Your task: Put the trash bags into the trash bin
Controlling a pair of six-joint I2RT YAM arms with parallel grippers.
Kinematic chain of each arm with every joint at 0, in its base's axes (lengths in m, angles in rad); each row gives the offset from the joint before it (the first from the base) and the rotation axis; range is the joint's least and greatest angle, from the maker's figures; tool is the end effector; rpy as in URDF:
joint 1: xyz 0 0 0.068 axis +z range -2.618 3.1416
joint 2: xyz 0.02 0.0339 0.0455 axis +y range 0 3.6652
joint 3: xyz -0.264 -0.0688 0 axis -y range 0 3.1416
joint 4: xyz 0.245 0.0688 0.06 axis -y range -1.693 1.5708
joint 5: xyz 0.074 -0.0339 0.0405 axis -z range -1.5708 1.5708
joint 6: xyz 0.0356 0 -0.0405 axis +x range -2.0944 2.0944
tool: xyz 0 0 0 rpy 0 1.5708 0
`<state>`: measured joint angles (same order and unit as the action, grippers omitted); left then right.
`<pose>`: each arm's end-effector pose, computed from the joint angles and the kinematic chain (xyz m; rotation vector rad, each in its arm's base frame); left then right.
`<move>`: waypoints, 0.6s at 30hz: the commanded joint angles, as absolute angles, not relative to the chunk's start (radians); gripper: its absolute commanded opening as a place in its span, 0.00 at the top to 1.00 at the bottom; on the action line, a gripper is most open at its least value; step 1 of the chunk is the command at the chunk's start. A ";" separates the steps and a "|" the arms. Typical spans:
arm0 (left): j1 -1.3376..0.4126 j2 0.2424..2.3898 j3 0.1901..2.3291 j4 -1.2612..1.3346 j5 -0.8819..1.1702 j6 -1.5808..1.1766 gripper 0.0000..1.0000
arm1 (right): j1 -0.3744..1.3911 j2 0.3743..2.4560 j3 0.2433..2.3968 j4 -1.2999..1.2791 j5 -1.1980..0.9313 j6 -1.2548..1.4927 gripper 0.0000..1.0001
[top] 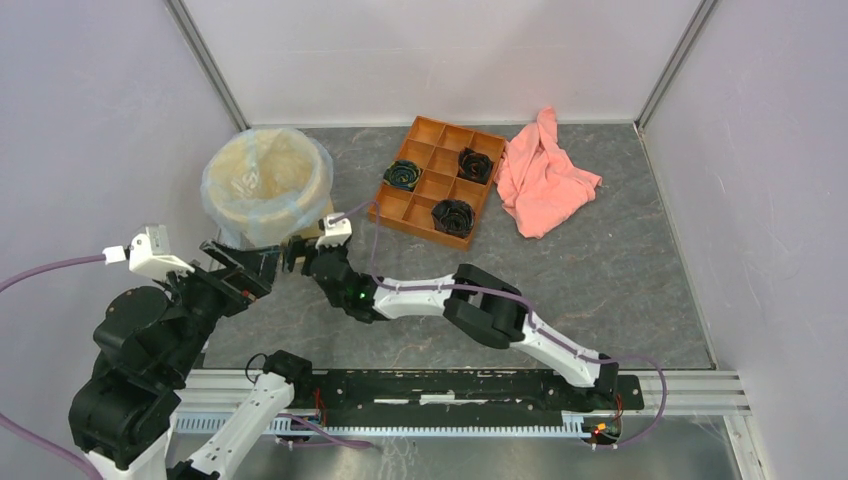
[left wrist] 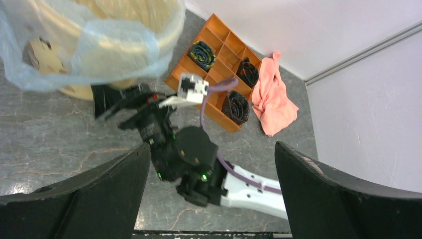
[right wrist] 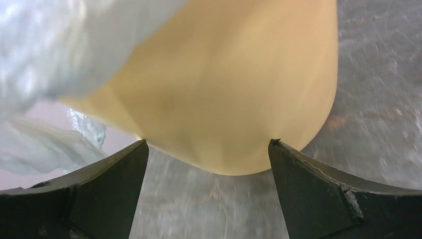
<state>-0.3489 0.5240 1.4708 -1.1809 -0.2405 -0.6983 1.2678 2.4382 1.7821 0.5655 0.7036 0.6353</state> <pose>-0.0051 0.0109 0.4543 -0.4877 1.7635 -0.5285 0.1869 0.5208 0.1732 0.0123 1.7127 0.8617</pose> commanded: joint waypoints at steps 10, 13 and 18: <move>-0.348 0.582 1.482 -1.192 -0.211 -0.665 0.00 | 1.046 2.754 2.275 0.661 0.593 0.538 0.02; -0.348 0.580 1.472 -1.169 -0.205 -0.667 0.00 | 1.042 2.580 2.102 0.691 0.484 0.419 0.02; -0.348 0.581 1.473 -1.131 -0.193 -0.668 0.00 | 1.051 2.187 1.766 0.479 0.412 0.367 0.02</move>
<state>-0.3489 0.5694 1.4704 -1.1793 -0.2226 -0.6983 1.0084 2.5687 1.9327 0.5407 0.5045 0.4709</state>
